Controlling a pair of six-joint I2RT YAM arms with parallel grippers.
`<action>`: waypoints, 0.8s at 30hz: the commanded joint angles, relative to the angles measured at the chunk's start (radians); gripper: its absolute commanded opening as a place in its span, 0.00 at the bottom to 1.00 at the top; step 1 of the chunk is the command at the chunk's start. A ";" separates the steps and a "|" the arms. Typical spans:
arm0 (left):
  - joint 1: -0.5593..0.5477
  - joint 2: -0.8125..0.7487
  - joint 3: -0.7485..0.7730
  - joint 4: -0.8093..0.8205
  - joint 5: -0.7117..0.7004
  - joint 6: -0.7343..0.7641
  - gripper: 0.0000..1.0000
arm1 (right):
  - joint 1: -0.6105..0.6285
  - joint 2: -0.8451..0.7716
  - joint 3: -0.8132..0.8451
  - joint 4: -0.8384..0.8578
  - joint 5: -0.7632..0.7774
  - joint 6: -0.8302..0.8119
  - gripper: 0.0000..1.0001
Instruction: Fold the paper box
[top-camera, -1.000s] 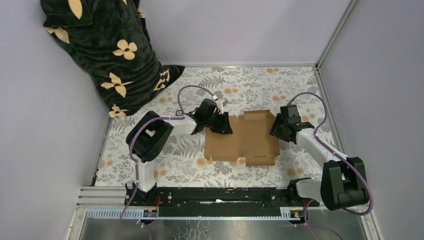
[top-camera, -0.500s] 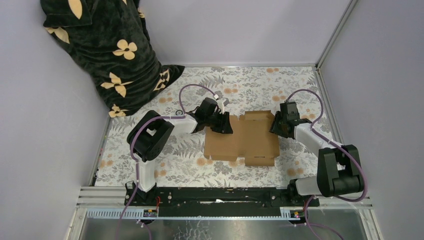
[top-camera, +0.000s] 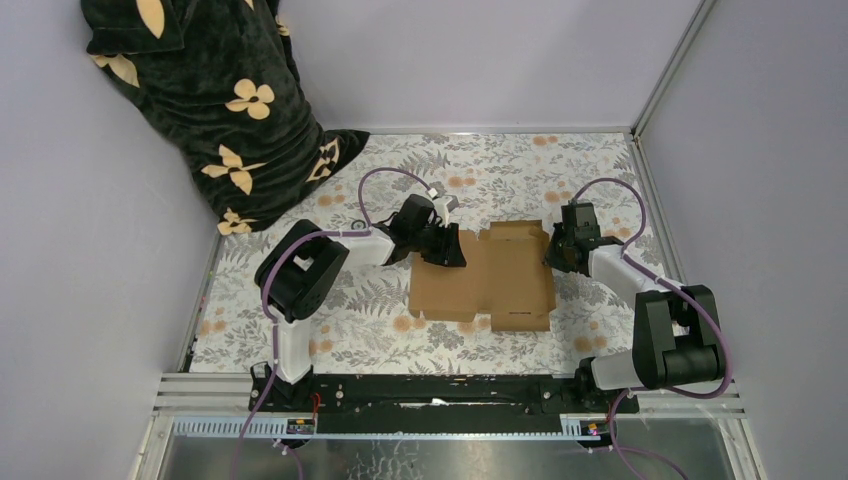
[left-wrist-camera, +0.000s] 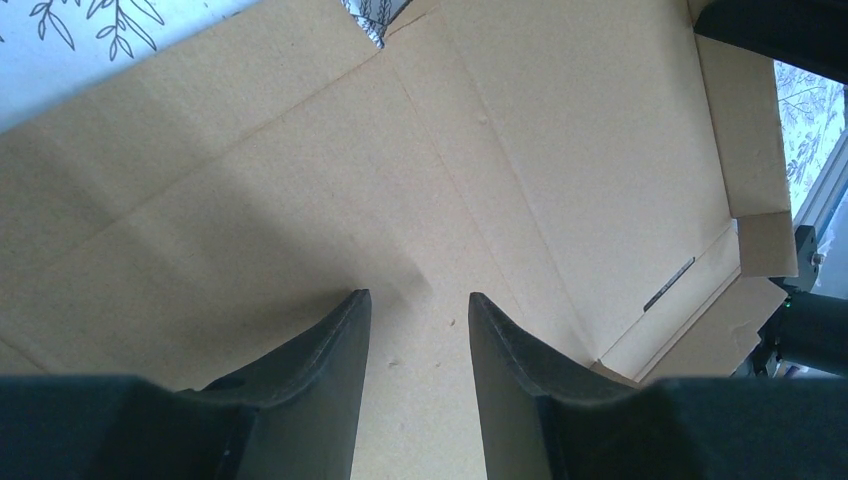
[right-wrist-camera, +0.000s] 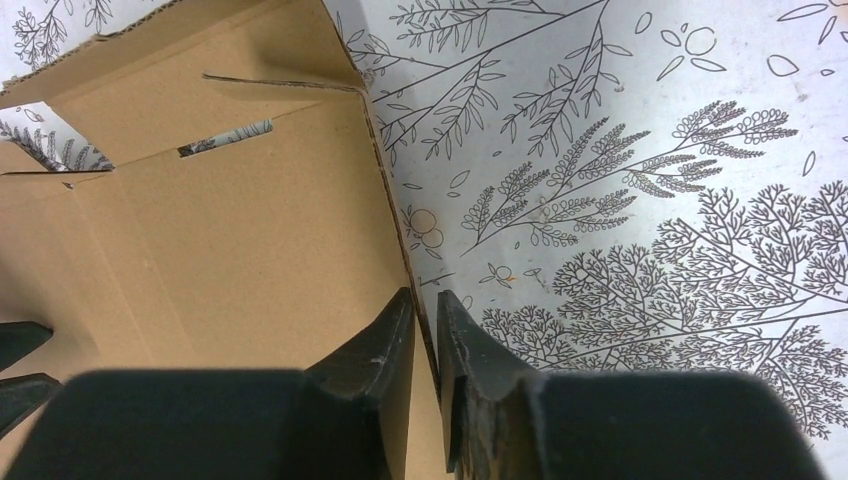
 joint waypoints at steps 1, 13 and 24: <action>0.004 0.071 -0.024 -0.058 -0.030 0.015 0.49 | -0.004 -0.014 0.057 -0.003 -0.026 -0.026 0.18; -0.039 0.090 -0.007 0.024 0.003 -0.059 0.49 | 0.038 -0.064 0.263 -0.253 0.138 -0.097 0.09; -0.079 0.144 0.016 0.160 0.060 -0.132 0.49 | 0.350 0.121 0.585 -0.552 0.601 -0.136 0.09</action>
